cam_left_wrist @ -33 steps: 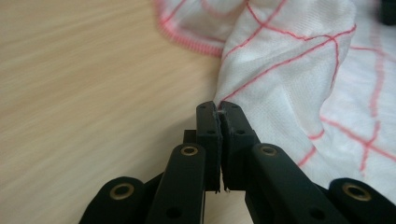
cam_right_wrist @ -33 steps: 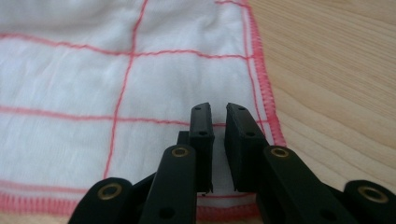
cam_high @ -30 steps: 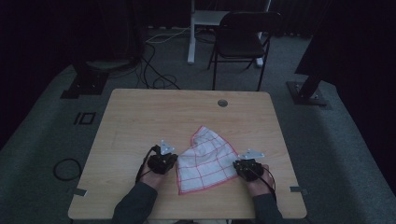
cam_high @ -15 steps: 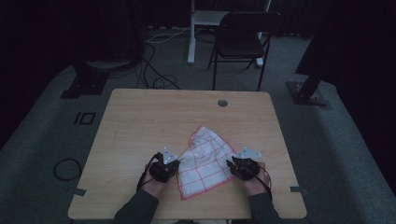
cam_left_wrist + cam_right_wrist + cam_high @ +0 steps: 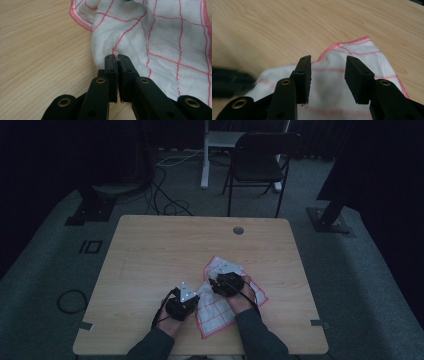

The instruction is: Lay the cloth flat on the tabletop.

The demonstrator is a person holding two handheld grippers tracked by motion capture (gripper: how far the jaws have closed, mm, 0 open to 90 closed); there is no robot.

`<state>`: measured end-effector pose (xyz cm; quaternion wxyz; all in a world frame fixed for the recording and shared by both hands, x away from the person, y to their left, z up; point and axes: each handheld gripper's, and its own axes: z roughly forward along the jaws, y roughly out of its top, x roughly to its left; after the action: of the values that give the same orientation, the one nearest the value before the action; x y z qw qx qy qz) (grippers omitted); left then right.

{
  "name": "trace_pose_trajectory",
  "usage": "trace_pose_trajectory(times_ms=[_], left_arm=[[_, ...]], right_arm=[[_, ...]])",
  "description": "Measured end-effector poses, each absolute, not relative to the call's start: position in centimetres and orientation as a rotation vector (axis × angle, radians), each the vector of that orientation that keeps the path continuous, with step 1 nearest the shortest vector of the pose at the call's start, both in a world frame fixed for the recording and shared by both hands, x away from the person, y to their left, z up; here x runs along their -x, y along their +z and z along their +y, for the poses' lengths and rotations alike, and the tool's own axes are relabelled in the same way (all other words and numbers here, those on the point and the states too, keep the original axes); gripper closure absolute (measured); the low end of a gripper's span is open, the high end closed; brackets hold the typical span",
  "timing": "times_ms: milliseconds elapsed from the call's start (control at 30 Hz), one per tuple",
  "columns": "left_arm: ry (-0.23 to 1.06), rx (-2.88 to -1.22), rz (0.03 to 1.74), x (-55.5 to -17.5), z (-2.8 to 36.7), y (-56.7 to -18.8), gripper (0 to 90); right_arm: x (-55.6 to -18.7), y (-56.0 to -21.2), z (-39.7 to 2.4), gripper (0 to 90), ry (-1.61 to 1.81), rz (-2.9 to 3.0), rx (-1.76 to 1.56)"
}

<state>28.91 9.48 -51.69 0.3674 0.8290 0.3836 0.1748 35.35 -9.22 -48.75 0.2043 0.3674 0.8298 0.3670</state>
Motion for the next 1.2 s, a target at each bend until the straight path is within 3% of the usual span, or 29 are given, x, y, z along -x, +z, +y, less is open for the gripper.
trace_pose_trajectory(times_ms=[233, 267, 333, 400, 633, 867, 1033, 1200], left_arm=[[0.446, -2.128, 0.965, -28.3, 9.5, -51.5, 87.4], [0.447, -2.129, 0.955, -28.1, 9.5, -51.4, 87.5], [0.443, -2.126, 0.947, -27.9, 9.7, -51.2, 87.6], [0.426, -2.122, 0.939, -27.5, 9.7, -51.0, 87.7], [0.354, -2.131, 0.86, -25.8, 8.4, -51.2, 87.7], [0.256, -2.169, 0.787, -25.6, 6.2, -52.4, 81.8], [0.273, -2.137, 0.785, -25.8, 6.8, -51.8, 77.1], [0.347, -2.105, 0.903, -27.4, 8.4, -51.3, 76.6]], right_arm=[[-38.2, -49.6, -7.0, 60.3, 0.875, 2.382, -1.027], [-38.9, -50.0, -6.6, 77.0, 0.815, 2.411, -1.015], [-39.3, -49.8, -6.5, 84.1, 0.798, 2.424, -0.997], [-39.3, -49.1, -6.7, 85.8, 0.828, 2.408, -1.0], [-38.7, -47.4, -8.7, 86.0, 1.004, 2.336, -1.057], [-37.8, -50.3, -12.0, 85.9, 0.988, 2.344, -1.128], [-37.9, -51.2, -13.9, 85.9, 0.979, 2.337, -1.185], [-38.0, -51.5, -14.9, 85.7, 0.963, 2.339, -1.188]])
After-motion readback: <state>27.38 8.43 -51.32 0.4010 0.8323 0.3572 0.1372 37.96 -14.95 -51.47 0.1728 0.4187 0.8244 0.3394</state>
